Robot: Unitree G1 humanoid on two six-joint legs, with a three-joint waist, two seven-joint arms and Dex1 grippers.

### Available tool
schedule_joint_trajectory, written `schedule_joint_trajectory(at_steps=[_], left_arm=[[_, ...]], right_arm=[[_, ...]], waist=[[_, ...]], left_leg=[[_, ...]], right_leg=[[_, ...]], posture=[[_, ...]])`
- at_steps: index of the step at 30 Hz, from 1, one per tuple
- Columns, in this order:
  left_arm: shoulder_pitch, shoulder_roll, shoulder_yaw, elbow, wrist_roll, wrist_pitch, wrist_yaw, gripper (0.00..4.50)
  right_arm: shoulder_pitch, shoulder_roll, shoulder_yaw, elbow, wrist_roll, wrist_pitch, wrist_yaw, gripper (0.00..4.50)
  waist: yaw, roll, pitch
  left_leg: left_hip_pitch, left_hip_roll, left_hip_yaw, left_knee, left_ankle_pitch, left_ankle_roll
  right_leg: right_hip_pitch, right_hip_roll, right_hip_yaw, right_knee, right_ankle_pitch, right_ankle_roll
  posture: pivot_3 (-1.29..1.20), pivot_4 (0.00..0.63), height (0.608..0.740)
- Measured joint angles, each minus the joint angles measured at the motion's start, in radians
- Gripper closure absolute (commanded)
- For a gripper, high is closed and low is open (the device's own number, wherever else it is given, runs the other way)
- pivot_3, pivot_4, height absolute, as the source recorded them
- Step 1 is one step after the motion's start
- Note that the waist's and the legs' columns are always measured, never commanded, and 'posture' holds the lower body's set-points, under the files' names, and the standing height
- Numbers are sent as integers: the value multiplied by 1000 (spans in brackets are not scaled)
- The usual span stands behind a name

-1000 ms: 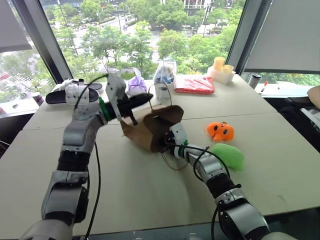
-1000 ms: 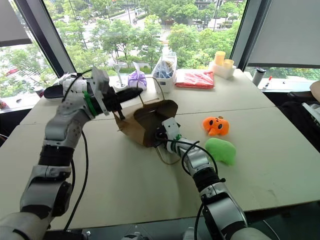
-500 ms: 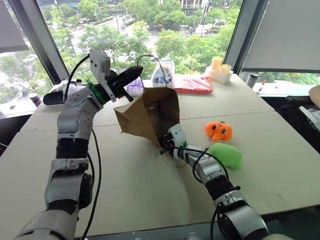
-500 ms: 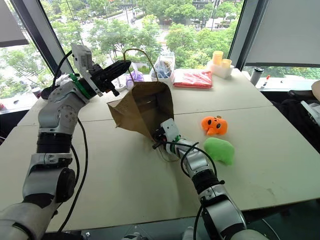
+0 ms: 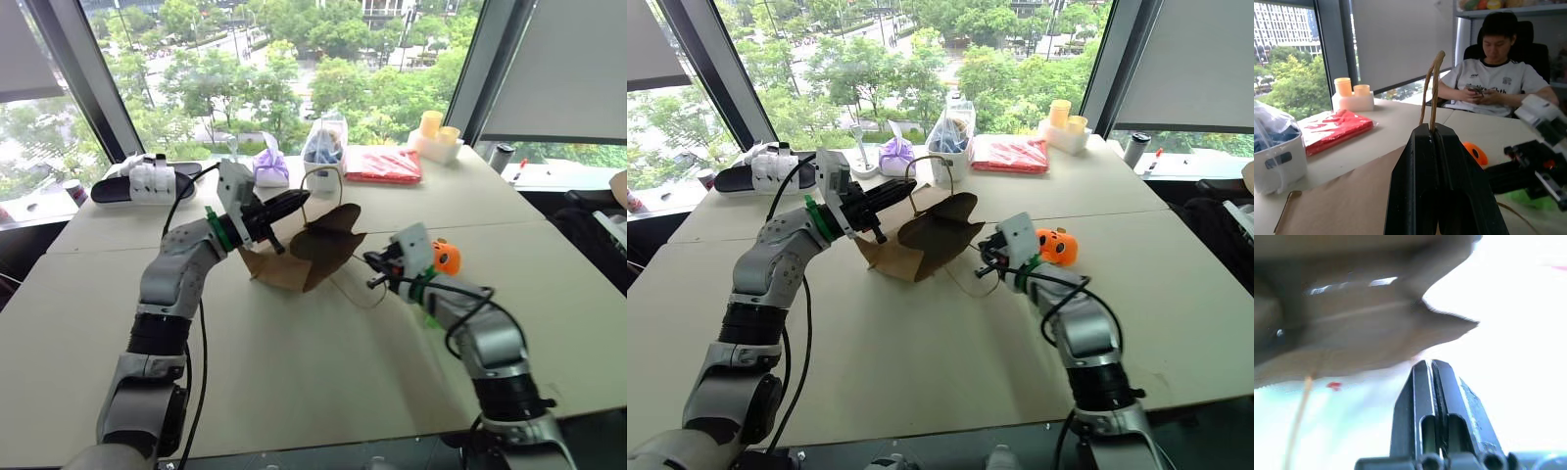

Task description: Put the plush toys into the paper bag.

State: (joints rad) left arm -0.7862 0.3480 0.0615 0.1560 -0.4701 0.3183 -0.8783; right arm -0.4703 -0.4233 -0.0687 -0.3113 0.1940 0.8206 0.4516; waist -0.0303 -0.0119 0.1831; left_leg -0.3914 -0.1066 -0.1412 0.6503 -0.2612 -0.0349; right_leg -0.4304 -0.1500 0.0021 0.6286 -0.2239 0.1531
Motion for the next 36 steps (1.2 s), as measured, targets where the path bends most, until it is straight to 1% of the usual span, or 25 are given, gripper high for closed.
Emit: schedule_joint_trajectory(at_steps=[1,2,5,6,8,10,13,15,18,23,26,27,29,33,34,36], left_arm=[[2,-2,-3,0,0,0,-3,4500],[6,-4,-9,-6,0,0,-8,4500],[36,-1,-10,-19,0,0,-21,4500],[43,-2,-11,-19,0,1,-25,4500],[45,-3,-17,-24,0,2,-33,4500],[45,-4,-19,-31,0,4,-35,4500],[47,-4,-19,-45,0,5,-35,4500],[49,-4,-19,-49,0,7,-34,4500],[51,-4,-24,-55,0,8,-33,4500],[53,-3,-35,-61,0,8,-27,4500],[56,-3,-36,-62,0,8,-23,4500],[58,-3,-36,-62,0,8,-21,4500],[61,-3,-36,-62,0,8,-18,4500],[67,-2,-37,-70,0,9,-10,4500],[67,-2,-37,-74,0,12,-9,4500],[67,0,-36,-82,-2,22,-7,4500]], right_arm=[[14,-23,-21,-34,10,30,3,3571],[47,-72,-41,-77,24,65,15,3152],[109,-177,-123,-137,48,156,35,1585],[112,-189,-145,-143,54,173,36,1020],[133,-211,-169,-178,75,204,44,49],[164,-228,-173,-201,95,226,53,49],[253,-251,-163,-242,106,251,65,49],[306,-267,-130,-246,98,248,60,49],[334,-276,-83,-222,59,203,39,49],[335,-329,8,-124,-46,82,3,49],[317,-322,20,-91,-62,50,-5,820],[308,-323,20,-79,-69,37,-8,1297],[299,-324,20,-59,-85,11,-13,2408],[287,-324,13,-46,-91,-4,-3,4332],[281,-327,10,-46,-91,-4,4,4446],[261,-331,4,-50,-75,5,29,4446]], waist=[[0,0,0],[9,0,0],[17,0,0],[16,0,0],[18,0,0],[19,0,0],[20,0,0],[20,0,0],[19,0,0],[20,-1,0],[20,-1,0],[20,-1,0],[20,-1,0],[20,-1,0],[20,-1,0],[19,-1,0]], left_leg=[[0,0,0,0,-1,1],[0,0,1,0,-3,6],[0,0,2,1,-4,7],[0,0,2,1,-4,7],[0,0,2,1,-4,7],[0,0,2,1,-4,7],[0,0,2,2,-4,7],[0,0,2,2,-4,7],[1,0,2,2,-4,7],[1,0,3,2,-4,7],[1,0,2,2,-4,7],[1,0,2,2,-4,7],[1,0,2,2,-4,7],[1,0,2,2,-4,7],[1,0,2,2,-4,7],[1,0,2,2,-4,7]], right_leg=[[0,0,0,0,0,0],[0,0,0,0,0,0],[1,0,0,-1,0,0],[1,0,0,-1,0,0],[2,0,0,0,0,0],[2,0,0,-1,0,0],[2,-1,0,-1,0,0],[2,-1,0,-1,0,0],[3,-1,0,-1,0,0],[3,-1,0,-1,0,0],[3,-1,0,-1,0,0],[3,-1,0,-1,0,0],[3,-1,0,-1,0,0],[3,-1,0,-1,0,0],[3,-1,0,-1,0,0],[3,0,0,-1,0,0]], posture=[[0,150,740],[0,150,740],[0,150,740],[0,150,740],[0,150,740],[0,150,740],[0,150,740],[0,150,740],[0,150,740],[0,150,740],[0,150,740],[0,150,740],[0,150,740],[0,150,740],[0,150,740],[0,150,740]])
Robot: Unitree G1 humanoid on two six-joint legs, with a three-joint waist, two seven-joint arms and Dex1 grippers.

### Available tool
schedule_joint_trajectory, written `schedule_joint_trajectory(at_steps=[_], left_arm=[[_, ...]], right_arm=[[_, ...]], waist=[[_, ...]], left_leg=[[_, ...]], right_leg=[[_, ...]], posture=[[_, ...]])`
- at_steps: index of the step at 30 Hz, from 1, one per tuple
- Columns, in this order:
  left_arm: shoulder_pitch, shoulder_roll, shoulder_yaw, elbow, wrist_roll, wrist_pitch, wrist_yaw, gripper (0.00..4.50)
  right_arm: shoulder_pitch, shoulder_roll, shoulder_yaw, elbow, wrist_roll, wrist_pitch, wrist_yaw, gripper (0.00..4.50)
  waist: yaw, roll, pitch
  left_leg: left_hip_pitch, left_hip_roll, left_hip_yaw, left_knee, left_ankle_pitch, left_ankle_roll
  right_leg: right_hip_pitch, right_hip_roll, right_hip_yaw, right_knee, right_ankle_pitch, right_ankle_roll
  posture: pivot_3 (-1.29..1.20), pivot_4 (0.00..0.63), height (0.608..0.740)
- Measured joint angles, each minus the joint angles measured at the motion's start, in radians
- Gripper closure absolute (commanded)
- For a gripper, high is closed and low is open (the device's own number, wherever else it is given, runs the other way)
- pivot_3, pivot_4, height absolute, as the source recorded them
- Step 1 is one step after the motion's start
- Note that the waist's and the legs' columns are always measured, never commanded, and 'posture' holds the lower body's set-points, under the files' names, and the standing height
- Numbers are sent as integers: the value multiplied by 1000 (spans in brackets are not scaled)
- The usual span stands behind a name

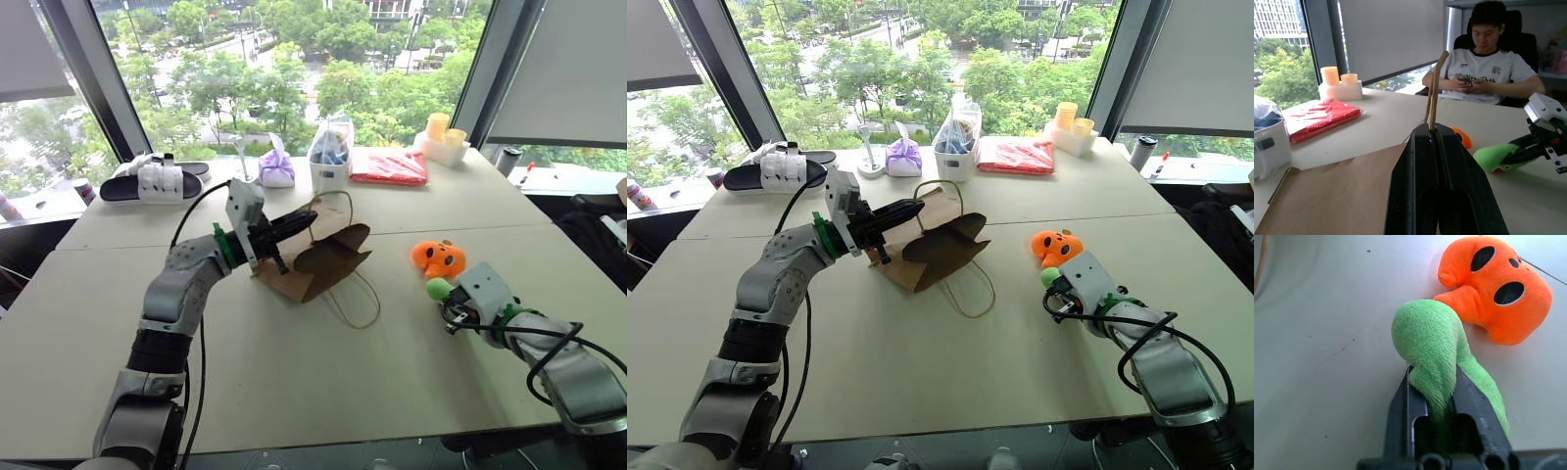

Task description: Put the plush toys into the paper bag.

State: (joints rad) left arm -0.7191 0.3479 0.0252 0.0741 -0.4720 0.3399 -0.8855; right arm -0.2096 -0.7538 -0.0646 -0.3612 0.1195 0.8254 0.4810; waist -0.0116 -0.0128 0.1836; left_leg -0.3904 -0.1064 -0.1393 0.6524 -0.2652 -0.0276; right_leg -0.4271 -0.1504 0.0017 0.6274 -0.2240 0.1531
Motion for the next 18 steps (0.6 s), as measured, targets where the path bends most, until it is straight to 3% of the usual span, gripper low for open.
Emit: schedule_joint_trajectory(at_steps=[5,9,14,18], left_arm=[[-1,6,3,-2,-20,27,-2,4500],[-4,15,6,-4,-37,49,-7,4500],[-4,25,7,-51,-63,89,-5,4500],[-4,22,13,-87,-88,116,21,4500]], right_arm=[[-155,32,-13,-68,103,77,58,4446],[-352,158,71,-71,138,99,54,4446],[-454,331,289,163,77,-23,44,4446],[-503,411,349,340,30,-134,46,4446]], waist=[[-5,0,0],[-5,-1,0],[1,-1,0],[-4,-1,0]], left_leg=[[0,1,-1,0,0,0],[1,1,-1,0,0,-1],[-1,0,-1,0,4,-7],[-1,0,-2,-1,4,-7]], right_leg=[[0,0,0,0,0,0],[0,1,-1,0,0,0],[0,0,-1,-1,0,0],[-2,0,0,-1,0,0]], posture=[[0,150,740],[0,150,740],[0,150,740],[0,150,740]])
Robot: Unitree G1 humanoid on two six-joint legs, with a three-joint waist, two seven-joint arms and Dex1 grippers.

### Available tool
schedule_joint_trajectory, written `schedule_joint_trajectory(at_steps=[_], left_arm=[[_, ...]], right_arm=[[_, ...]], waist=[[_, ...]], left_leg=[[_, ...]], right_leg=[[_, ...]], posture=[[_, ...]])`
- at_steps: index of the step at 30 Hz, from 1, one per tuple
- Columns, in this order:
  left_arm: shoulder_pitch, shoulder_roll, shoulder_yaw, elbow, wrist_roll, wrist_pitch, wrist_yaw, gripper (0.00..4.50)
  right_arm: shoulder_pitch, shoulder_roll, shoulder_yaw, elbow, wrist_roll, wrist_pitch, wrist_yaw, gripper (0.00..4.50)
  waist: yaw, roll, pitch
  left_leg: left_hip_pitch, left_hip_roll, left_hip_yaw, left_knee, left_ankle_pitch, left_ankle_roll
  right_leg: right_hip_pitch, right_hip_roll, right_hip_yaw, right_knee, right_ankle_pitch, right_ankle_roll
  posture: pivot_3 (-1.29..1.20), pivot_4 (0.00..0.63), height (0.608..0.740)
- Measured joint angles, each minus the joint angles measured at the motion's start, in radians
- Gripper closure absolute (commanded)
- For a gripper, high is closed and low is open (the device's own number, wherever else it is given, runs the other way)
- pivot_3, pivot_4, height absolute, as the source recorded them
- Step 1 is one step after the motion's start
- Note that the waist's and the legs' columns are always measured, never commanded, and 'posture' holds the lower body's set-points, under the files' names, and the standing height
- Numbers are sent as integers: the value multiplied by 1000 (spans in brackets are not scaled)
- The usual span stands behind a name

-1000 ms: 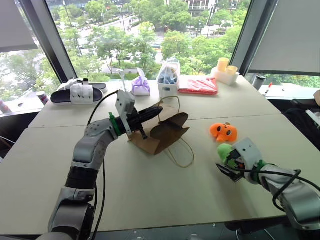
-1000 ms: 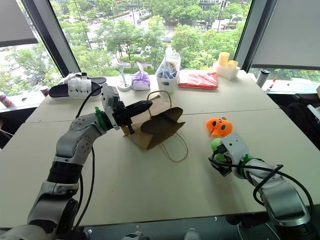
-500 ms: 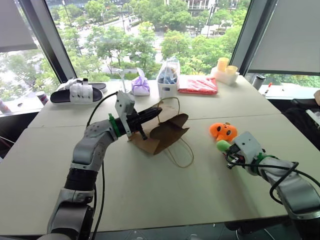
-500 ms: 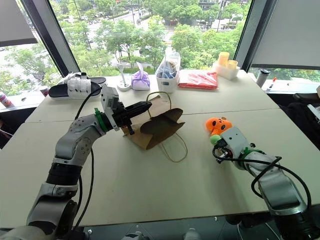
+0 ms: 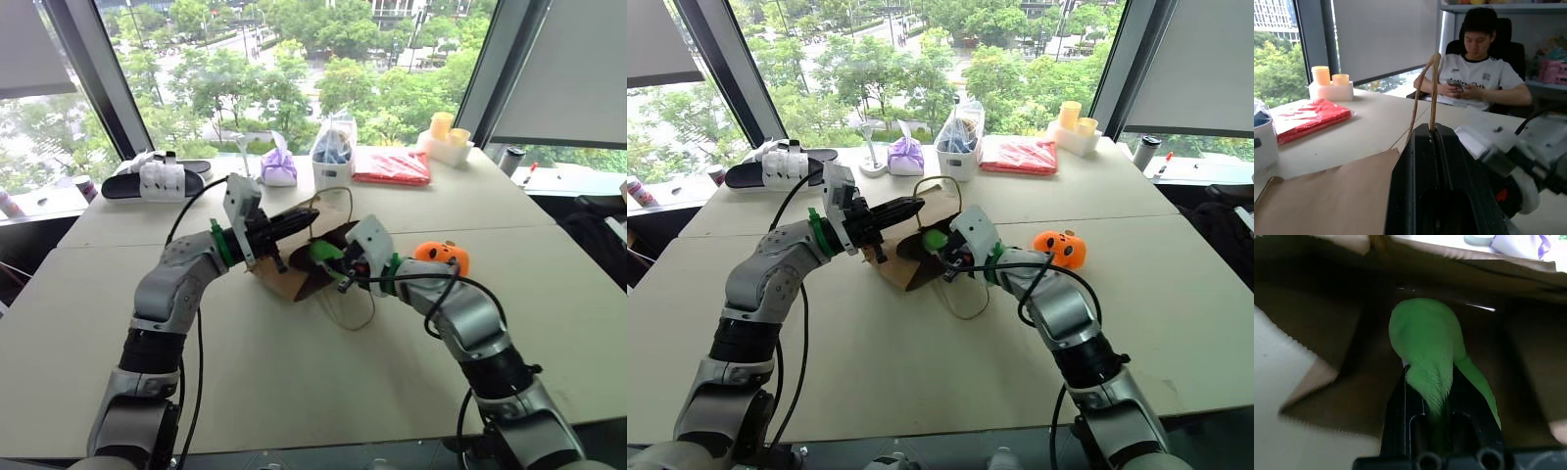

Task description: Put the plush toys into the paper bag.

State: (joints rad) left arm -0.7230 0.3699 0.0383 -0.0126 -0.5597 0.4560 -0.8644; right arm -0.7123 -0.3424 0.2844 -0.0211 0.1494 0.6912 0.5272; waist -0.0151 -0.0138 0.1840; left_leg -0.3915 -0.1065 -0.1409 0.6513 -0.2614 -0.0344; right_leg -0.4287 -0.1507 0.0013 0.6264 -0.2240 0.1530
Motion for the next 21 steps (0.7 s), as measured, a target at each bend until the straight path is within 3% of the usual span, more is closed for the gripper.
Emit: schedule_joint_trajectory(at_steps=[10,21], left_arm=[[0,2,44,-91,-102,105,62,4500],[10,11,55,-109,-108,120,82,4500]], right_arm=[[-158,147,3,310,-50,-242,30,4446],[-147,169,2,258,-47,-237,88,4446]], waist=[[-10,0,0],[-8,0,0]], left_leg=[[0,1,0,-1,1,-1],[0,0,-1,-2,1,-1]], right_leg=[[-2,1,0,2,0,0],[-2,1,0,2,0,0]], posture=[[0,150,740],[0,150,740]])
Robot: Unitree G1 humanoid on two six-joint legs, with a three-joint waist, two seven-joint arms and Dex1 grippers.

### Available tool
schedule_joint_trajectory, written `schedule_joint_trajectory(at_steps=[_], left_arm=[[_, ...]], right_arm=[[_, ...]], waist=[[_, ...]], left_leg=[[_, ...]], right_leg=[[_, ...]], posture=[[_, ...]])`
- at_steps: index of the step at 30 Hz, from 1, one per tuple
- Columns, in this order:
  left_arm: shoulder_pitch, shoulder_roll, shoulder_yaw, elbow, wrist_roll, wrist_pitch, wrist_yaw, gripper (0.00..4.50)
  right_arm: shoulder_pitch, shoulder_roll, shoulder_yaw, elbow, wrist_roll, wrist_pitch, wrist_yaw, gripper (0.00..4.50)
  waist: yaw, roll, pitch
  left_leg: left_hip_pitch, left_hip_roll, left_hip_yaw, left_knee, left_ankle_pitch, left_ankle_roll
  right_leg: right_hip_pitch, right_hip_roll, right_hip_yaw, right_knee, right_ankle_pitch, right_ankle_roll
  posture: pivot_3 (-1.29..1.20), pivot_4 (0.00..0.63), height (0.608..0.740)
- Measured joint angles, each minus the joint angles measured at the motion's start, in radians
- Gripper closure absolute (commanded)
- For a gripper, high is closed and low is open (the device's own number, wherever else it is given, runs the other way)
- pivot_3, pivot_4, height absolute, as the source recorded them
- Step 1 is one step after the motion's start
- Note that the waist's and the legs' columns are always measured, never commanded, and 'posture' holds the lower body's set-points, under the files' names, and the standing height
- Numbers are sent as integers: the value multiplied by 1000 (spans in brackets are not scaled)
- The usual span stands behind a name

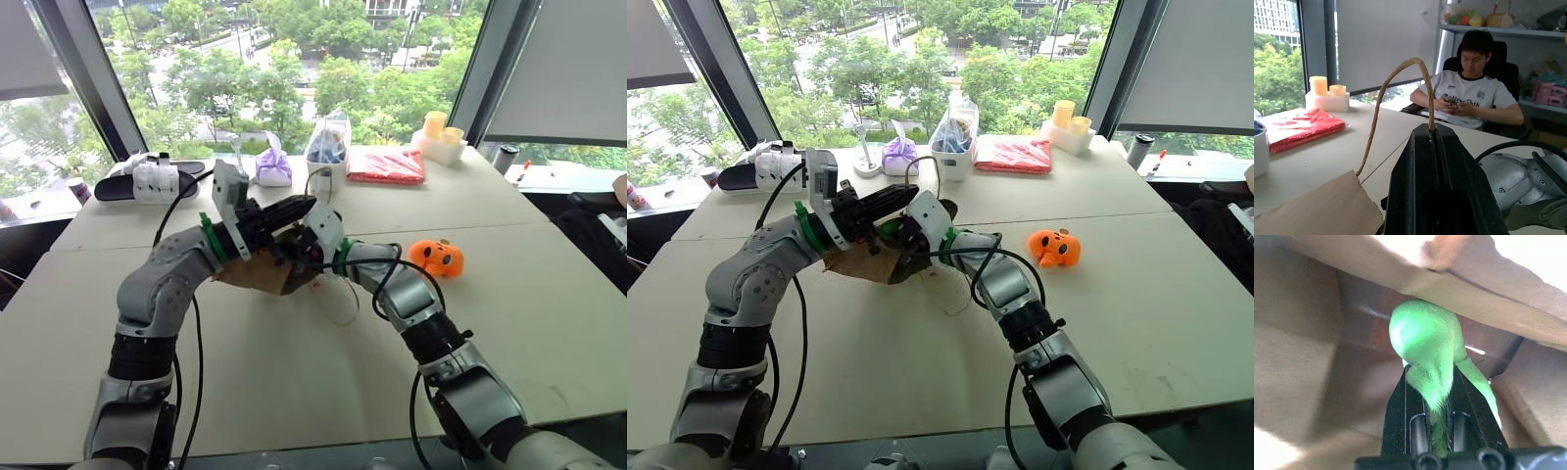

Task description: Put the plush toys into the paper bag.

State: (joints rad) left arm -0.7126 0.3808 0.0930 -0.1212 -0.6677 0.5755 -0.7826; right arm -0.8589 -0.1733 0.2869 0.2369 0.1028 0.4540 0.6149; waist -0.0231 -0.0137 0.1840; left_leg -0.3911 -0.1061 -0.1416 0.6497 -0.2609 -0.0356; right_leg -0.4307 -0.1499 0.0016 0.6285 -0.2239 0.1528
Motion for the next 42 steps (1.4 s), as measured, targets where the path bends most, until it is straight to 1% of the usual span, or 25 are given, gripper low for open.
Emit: schedule_joint_trajectory(at_steps=[2,3,5,7,10,14,16,19,21,23,25,27,29,33,36,38,42], left_arm=[[0,0,0,0,0,0,0,4500],[0,0,0,0,0,0,0,4500],[0,0,0,1,0,0,0,4500],[0,0,0,1,0,0,0,4500],[0,0,1,1,0,0,0,4500],[0,0,1,1,-3,4,-2,4500],[0,6,1,1,-5,6,-6,4500],[4,37,1,3,-5,6,-29,4500],[10,60,2,10,-4,6,-49,4500],[17,76,7,24,-4,6,-60,4500],[25,81,7,28,-4,6,-66,4500],[28,80,5,31,-4,6,-73,4500],[30,80,4,31,-4,6,-77,4500],[33,79,3,31,-5,6,-81,4500],[37,78,1,30,-5,7,-80,4500],[37,78,2,29,-5,8,-78,4500],[38,75,0,18,-7,11,-64,4500]], right_arm=[[13,1,0,-25,0,14,1,3703],[21,2,0,-39,1,21,4,3434],[36,7,0,-58,2,33,11,2530],[39,8,1,-59,2,42,11,1430],[45,8,0,-83,1,51,10,35],[60,-4,1,-127,1,74,20,35],[73,-46,0,-191,3,109,39,35],[112,-153,-64,-349,54,213,74,35],[179,-276,-159,-496,110,306,102,35],[238,-386,-245,-569,127,358,119,35],[282,-445,-295,-595,139,384,125,35],[322,-476,-343,-589,148,393,116,35],[333,-498,-359,-540,133,368,94,35],[328,-509,-353,-342,55,256,23,35],[269,-461,-322,-106,-6,139,-48,35],[241,-441,-296,8,-40,79,-79,35],[151,-403,-256,258,-113,-47,-155,35]], waist=[[0,0,0],[0,0,0],[0,0,0],[0,0,0],[1,0,0],[2,0,0],[4,0,0],[11,0,0],[16,0,0],[13,0,0],[9,0,0],[2,0,0],[3,0,0],[10,0,0],[7,0,0],[6,0,0],[4,0,0]], left_leg=[[0,0,0,0,0,0],[0,0,0,0,0,0],[0,0,0,0,0,0],[0,0,0,0,0,0],[0,0,0,0,0,0],[0,0,0,0,0,0],[0,0,0,0,0,0],[-1,0,0,0,0,0],[-1,-1,0,0,-1,1],[-1,-1,1,0,-3,4],[0,0,1,0,-4,7],[1,1,2,-1,-4,7],[1,1,3,0,-4,7],[1,0,4,1,-4,7],[1,0,5,0,-4,6],[1,0,5,0,0,1],[1,0,5,0,0,0]], right_leg=[[0,0,0,0,0,0],[0,0,0,0,0,0],[0,0,0,0,0,0],[0,0,0,0,0,0],[0,0,0,0,0,0],[0,0,0,0,0,0],[0,0,0,0,0,0],[0,0,0,-1,0,0],[1,-1,0,-2,0,0],[2,0,0,-4,0,0],[2,0,0,-4,0,0],[2,0,0,-3,0,0],[2,0,0,-2,0,0],[3,0,0,-2,0,0],[3,0,0,-2,0,0],[2,0,0,-2,0,0],[2,0,0,-3,0,0]], posture=[[0,150,740],[0,150,740],[0,150,740],[0,150,740],[0,150,740],[0,150,740],[0,150,740],[0,150,740],[0,150,740],[0,150,740],[0,150,740],[0,150,740],[0,150,740],[0,150,740],[0,150,740],[0,150,740],[0,150,740]])
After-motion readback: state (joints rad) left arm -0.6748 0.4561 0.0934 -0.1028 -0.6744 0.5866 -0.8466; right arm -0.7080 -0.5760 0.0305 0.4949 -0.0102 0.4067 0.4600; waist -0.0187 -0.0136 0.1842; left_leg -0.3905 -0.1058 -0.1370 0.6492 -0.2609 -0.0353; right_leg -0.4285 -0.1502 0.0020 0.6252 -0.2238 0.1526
